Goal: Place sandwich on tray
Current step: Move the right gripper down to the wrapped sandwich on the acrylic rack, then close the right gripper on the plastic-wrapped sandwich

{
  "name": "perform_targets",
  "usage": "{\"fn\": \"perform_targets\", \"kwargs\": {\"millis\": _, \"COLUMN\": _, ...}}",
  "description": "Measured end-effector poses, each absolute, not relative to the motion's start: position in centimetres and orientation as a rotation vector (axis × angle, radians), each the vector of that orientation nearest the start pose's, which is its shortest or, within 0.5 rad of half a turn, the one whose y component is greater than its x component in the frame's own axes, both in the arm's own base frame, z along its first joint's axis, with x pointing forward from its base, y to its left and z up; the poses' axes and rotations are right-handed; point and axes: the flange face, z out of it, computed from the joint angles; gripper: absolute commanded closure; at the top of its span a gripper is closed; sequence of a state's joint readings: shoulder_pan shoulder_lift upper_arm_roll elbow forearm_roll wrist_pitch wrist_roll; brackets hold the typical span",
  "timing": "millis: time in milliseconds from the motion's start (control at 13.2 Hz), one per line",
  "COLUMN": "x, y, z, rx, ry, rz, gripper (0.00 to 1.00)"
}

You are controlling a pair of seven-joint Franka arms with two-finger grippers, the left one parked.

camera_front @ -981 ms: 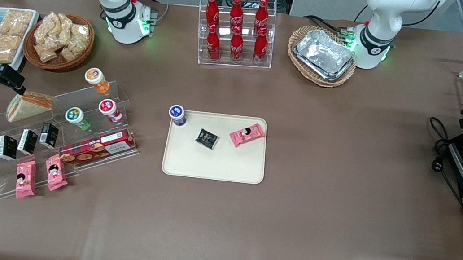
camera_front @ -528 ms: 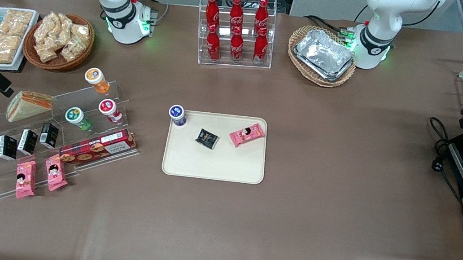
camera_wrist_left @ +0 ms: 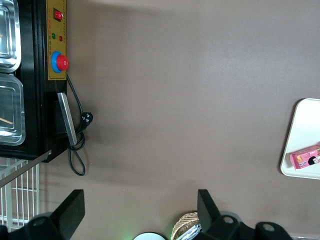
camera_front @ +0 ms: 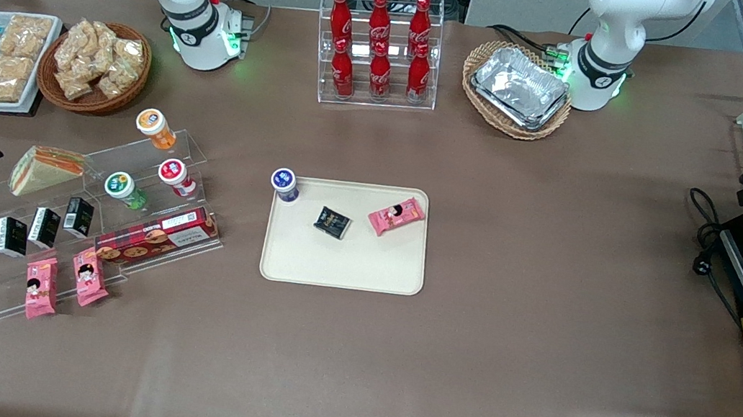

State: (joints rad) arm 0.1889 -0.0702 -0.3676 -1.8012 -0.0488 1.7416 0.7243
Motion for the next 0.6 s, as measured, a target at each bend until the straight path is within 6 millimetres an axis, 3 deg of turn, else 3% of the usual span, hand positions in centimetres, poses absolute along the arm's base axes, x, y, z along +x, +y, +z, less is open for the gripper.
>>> {"fn": "perform_targets", "kwargs": {"millis": 226, "x": 53.5, "y": -12.2, "z": 54.1, "rx": -2.770, "ry": 1.578, "rz": 0.043, "gripper": 0.00}}
{"fn": "perform_targets", "kwargs": {"millis": 604, "x": 52.9, "y": -14.7, "z": 48.5, "rx": -2.711, "ry": 1.723, "rz": 0.122, "gripper": 0.00}}
